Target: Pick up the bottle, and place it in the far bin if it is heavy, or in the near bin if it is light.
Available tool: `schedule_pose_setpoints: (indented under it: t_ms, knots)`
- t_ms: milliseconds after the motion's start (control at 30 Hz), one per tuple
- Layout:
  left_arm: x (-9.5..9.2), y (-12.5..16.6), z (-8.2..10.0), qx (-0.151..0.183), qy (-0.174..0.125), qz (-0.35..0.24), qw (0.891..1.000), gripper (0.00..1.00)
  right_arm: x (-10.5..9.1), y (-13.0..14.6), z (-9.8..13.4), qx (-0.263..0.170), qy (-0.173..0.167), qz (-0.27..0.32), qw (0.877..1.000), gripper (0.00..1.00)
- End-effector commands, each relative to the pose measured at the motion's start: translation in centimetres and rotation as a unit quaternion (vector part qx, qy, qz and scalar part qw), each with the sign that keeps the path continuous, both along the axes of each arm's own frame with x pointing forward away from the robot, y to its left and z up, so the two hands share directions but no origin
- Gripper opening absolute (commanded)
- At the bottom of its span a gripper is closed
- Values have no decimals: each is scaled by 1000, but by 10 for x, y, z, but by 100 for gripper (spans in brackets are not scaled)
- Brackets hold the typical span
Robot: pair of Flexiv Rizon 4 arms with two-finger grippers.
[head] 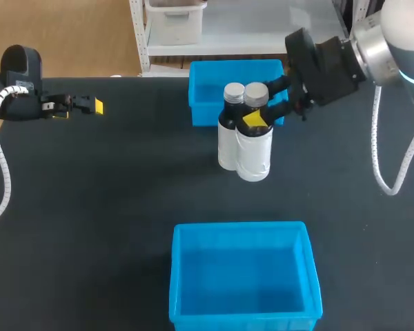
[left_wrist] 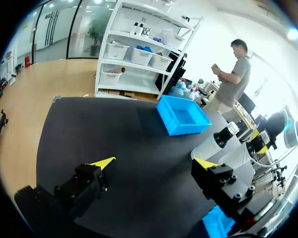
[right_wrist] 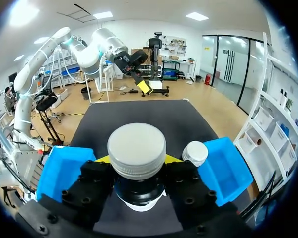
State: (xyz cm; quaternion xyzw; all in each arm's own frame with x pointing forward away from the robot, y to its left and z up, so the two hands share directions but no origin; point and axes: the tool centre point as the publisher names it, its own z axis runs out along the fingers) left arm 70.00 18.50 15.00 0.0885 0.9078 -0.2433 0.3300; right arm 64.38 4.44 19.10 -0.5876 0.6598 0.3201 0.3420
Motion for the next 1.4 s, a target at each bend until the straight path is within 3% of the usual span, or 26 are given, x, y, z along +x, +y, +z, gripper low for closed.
schedule_pose_setpoints:
  t_ms: [33, 633, 1067, 1400]
  knots:
    - [0, 0, 0, 0, 0, 0, 1000, 100, 0, -1, 7, 2, 1, -1, 1000, 0]
    - [0, 0, 0, 0, 0, 0, 1000, 100, 9, -21, 14, 2, -4, -6, 1000, 0]
    - [0, 0, 0, 0, 0, 0, 1000, 100, 27, -56, 14, -6, -14, -15, 1000, 0]
    - [0, 0, 0, 0, 0, 0, 1000, 100, 36, -88, 18, 1, -1, 3, 1000, 0]
